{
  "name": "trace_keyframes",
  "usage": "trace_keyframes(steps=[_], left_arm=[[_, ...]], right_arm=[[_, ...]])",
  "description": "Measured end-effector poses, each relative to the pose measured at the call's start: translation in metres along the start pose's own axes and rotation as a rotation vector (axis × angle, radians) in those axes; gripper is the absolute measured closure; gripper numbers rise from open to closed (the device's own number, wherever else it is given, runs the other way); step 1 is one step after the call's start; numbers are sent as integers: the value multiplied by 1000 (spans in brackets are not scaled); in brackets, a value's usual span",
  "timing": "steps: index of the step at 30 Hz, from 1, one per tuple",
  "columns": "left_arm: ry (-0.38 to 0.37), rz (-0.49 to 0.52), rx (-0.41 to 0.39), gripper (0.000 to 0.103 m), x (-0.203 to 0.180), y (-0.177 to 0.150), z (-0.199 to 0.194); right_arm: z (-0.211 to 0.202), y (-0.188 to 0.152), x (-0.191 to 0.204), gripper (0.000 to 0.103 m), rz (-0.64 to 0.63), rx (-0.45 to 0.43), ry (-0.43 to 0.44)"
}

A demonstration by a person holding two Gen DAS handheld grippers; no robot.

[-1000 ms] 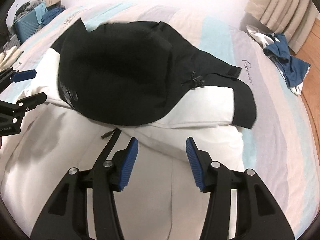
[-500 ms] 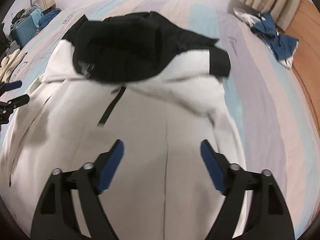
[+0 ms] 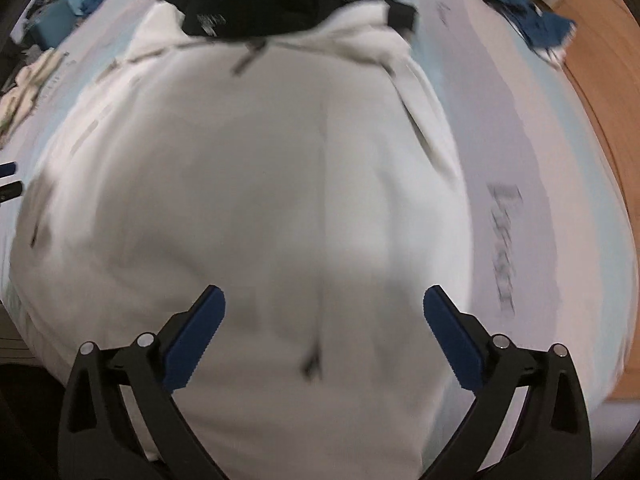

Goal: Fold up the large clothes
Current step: 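Open both tools to release the hood onto the jacket, then move both tools to the white jacket hem and close on it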

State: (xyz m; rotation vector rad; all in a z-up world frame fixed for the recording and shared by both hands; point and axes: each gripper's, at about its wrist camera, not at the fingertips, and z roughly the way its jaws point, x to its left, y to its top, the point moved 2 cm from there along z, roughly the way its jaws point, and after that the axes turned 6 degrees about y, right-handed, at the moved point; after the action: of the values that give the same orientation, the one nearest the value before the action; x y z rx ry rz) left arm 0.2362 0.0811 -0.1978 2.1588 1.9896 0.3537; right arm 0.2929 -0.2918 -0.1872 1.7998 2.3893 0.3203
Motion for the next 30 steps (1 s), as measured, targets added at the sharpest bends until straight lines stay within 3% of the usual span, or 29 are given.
trace_keyframes(steps=[14, 25, 30], left_arm=[[51, -91, 134, 6, 26, -78, 6], [16, -144, 197, 6, 17, -96, 20], [-35, -155, 227, 19, 14, -102, 31]], right_arm=[[8, -102, -50, 7, 183, 214, -80], [32, -114, -49, 8, 254, 259, -71], [37, -107, -40, 8, 252, 240, -35]])
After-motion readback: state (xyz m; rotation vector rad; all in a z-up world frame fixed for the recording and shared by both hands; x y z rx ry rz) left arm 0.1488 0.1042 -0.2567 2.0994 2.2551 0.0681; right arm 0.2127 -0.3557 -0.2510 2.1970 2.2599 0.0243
